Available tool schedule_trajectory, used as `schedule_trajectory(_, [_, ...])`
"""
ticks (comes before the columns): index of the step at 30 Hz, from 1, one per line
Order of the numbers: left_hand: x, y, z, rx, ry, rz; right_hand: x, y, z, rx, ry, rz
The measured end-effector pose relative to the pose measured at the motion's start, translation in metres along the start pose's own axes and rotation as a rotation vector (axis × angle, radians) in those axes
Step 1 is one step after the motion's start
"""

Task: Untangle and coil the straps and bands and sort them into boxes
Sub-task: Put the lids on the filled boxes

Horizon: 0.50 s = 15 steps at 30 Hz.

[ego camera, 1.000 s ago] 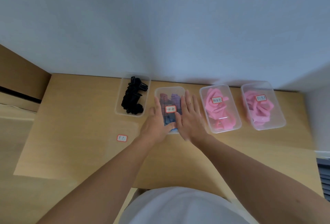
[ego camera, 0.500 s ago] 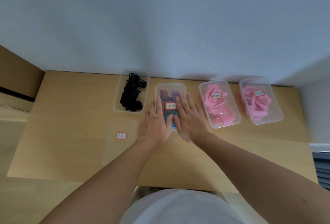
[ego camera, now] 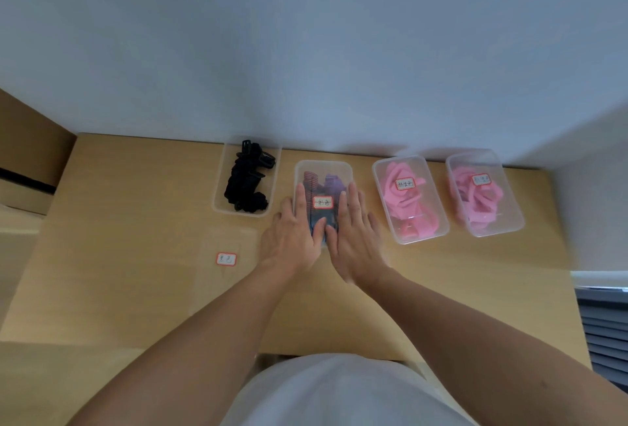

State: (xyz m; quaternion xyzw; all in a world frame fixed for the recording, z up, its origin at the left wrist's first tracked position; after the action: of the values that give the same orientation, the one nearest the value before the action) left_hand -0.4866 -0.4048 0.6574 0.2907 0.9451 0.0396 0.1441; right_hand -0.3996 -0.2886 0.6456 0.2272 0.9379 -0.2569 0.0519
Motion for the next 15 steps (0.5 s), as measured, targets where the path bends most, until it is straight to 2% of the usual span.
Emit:
schedule_trajectory(6, [-0.001,-0.003,0.003,0.043,0.056,0.054,-0.009,0.005,0.004,0.12,0.057,-0.044])
schedule_trajectory(15, [0.01,-0.007,0.006,-0.006,0.092,0.121,-0.002,0.008,-0.003,-0.043,0.031,-0.054])
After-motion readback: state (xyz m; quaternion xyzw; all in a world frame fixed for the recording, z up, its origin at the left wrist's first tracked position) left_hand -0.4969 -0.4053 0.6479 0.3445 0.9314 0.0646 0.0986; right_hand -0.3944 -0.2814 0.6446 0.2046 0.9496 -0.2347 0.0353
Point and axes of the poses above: each hand's wrist, its own x-axis towards the middle knuckle, its own z-axis out of the palm, y = z × x, the point moved 1 cm from there along x, towards the middle knuckle, and after that the axes turned 10 degrees about x, right-handed, at the moved point
